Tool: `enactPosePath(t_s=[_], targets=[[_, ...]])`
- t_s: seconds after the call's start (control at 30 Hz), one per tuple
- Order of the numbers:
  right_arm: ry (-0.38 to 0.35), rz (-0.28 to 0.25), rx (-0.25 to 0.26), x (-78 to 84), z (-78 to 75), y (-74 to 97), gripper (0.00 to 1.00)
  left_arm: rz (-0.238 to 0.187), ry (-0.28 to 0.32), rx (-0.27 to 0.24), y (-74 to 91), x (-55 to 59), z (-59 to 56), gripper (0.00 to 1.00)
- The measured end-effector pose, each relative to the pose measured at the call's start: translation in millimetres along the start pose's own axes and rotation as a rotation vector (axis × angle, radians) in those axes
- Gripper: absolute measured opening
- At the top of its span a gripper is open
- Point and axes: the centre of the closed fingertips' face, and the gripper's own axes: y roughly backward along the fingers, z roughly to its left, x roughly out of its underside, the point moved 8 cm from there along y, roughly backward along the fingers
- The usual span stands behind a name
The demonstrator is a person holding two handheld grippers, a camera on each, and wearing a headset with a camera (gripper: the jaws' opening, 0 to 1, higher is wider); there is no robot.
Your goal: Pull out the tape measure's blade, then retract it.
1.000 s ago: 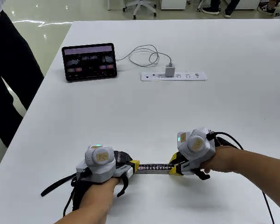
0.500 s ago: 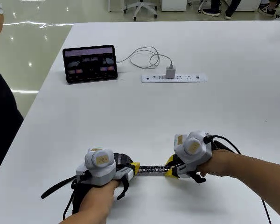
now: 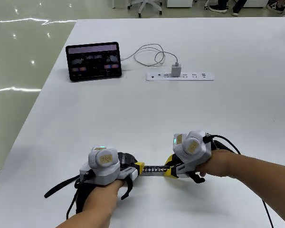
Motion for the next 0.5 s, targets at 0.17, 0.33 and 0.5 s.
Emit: enactPosePath(t_s=[0.17,0.33,0.5], targets=[[-0.011,-0.009,-0.003,-4.1,0.3,-3.0,0.11,0.002,0.003,0.006,0.6,0.2,-0.3,0.65],[-0.001,-0.011,-0.004,-8.6,0.9,-6.3,0.11,0.003,0.005,0.006,0.2,-0.1,0.1,0.65],[0.007,-0.025,-0.012,-17.4,0.2,-12.0,0.11,0.004,0.012,0.009,0.4,-0.2,0.1,0.65]])
